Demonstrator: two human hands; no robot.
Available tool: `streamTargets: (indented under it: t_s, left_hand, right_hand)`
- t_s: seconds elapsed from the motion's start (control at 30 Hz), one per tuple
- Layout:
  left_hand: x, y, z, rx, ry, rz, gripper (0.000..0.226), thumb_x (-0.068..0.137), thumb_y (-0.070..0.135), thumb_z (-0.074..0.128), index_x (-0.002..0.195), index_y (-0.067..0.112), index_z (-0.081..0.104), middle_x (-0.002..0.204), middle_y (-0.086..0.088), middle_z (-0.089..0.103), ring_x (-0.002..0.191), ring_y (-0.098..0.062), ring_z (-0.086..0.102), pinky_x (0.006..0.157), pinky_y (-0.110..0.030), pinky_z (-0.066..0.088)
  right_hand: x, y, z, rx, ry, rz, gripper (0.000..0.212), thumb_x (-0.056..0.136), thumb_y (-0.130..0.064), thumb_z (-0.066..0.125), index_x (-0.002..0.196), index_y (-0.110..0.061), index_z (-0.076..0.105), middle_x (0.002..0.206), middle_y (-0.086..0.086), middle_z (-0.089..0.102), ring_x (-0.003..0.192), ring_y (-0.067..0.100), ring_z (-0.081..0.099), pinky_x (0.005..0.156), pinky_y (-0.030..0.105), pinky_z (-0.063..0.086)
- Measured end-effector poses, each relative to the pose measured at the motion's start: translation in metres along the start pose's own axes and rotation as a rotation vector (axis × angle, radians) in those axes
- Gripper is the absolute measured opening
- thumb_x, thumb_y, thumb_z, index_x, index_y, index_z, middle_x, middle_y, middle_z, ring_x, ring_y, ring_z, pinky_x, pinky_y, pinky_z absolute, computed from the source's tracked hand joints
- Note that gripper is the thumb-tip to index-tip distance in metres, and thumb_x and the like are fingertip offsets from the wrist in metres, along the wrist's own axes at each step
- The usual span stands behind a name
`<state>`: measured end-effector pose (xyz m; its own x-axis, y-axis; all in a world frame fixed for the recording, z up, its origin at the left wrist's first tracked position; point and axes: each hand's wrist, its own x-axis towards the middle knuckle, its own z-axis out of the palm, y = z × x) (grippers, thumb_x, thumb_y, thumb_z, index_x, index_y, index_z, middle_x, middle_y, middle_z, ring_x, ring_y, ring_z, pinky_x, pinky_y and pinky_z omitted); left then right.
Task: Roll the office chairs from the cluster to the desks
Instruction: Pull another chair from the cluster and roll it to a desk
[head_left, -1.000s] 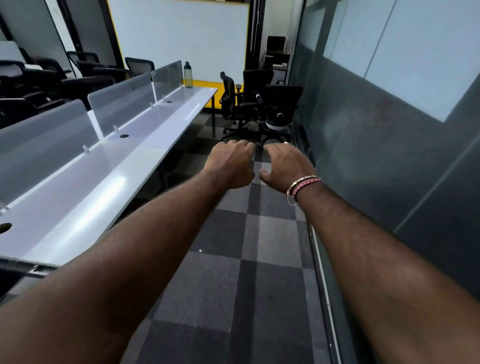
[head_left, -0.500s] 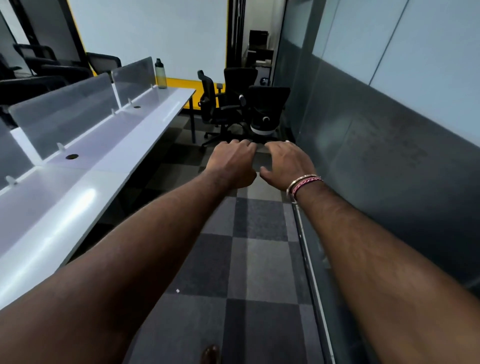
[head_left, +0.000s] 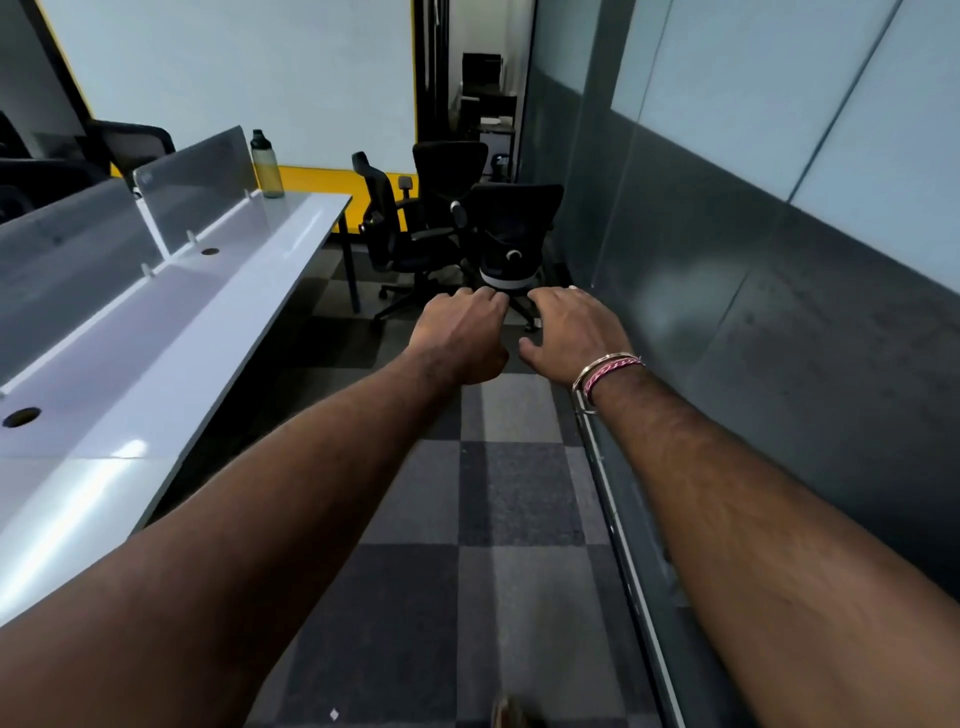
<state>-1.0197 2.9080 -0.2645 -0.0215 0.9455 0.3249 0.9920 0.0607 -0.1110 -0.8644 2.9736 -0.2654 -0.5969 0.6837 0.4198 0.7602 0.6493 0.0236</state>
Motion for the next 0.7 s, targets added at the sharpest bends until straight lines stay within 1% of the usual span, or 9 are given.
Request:
streamTargets:
  t_s: [0.07, 0.17, 0.23, 0.37, 0.47, 0.57, 0.7]
  left_hand:
    - [0.056, -0.016, 0.027, 0.009, 0.012, -0.005, 0.044, 0.089, 0.043, 0.066, 0.124, 0.019, 0.056, 0.121, -0.003, 0.064, 0.109, -0.025, 0.063, 0.082, -0.041, 0.051]
    - [0.095, -0.031, 0.048, 0.004, 0.004, 0.003, 0.044, 0.091, 0.045, 0.065, 0.126, 0.019, 0.058, 0.122, -0.003, 0.065, 0.109, -0.024, 0.064, 0.083, -0.041, 0.052]
    - [0.145, -0.044, 0.07, 0.011, 0.001, -0.002, 0.046, 0.092, 0.045, 0.065, 0.13, 0.019, 0.058, 0.125, -0.004, 0.064, 0.112, -0.025, 0.063, 0.086, -0.041, 0.051]
    - [0.242, -0.068, 0.102, 0.007, -0.055, -0.033, 0.052, 0.091, 0.045, 0.065, 0.135, 0.018, 0.056, 0.128, -0.005, 0.063, 0.117, -0.026, 0.061, 0.092, -0.043, 0.051]
    - [0.303, -0.087, 0.121, 0.003, -0.06, -0.054, 0.052, 0.091, 0.045, 0.063, 0.135, 0.018, 0.056, 0.128, -0.004, 0.063, 0.118, -0.026, 0.061, 0.093, -0.044, 0.051]
    - [0.353, -0.107, 0.145, 0.0, -0.07, -0.055, 0.055, 0.092, 0.047, 0.061, 0.138, 0.018, 0.054, 0.131, -0.005, 0.063, 0.12, -0.027, 0.061, 0.094, -0.044, 0.05]
    - [0.421, -0.144, 0.186, 0.012, -0.089, -0.065, 0.061, 0.092, 0.049, 0.062, 0.144, 0.018, 0.05, 0.135, -0.005, 0.061, 0.122, -0.027, 0.06, 0.096, -0.045, 0.05]
  right_hand:
    - [0.054, 0.02, 0.033, -0.006, 0.001, -0.003, 0.047, 0.08, -0.047, 0.064, 0.116, -0.017, 0.058, 0.111, 0.002, 0.065, 0.104, 0.022, 0.059, 0.098, 0.036, 0.047]
    - [0.093, 0.036, 0.054, 0.004, 0.019, -0.023, 0.048, 0.08, -0.046, 0.065, 0.117, -0.016, 0.059, 0.112, 0.003, 0.065, 0.106, 0.023, 0.059, 0.1, 0.036, 0.046]
    - [0.142, 0.056, 0.076, 0.016, 0.025, -0.031, 0.047, 0.08, -0.045, 0.065, 0.115, -0.016, 0.059, 0.112, 0.003, 0.065, 0.105, 0.024, 0.059, 0.098, 0.036, 0.047]
    - [0.233, 0.1, 0.117, 0.048, -0.015, -0.029, 0.048, 0.079, -0.046, 0.067, 0.116, -0.016, 0.059, 0.113, 0.004, 0.065, 0.105, 0.024, 0.058, 0.091, 0.037, 0.048]
    - [0.292, 0.128, 0.144, 0.046, -0.018, -0.032, 0.053, 0.079, -0.049, 0.068, 0.12, -0.016, 0.059, 0.116, 0.004, 0.065, 0.108, 0.024, 0.059, 0.097, 0.038, 0.048]
    - [0.343, 0.149, 0.175, 0.034, -0.028, -0.051, 0.056, 0.08, -0.049, 0.067, 0.123, -0.014, 0.059, 0.117, 0.005, 0.066, 0.112, 0.024, 0.059, 0.107, 0.038, 0.04]
    - [0.41, 0.166, 0.218, 0.03, -0.055, -0.047, 0.056, 0.08, -0.047, 0.067, 0.125, -0.014, 0.058, 0.117, 0.005, 0.066, 0.113, 0.025, 0.058, 0.109, 0.039, 0.038]
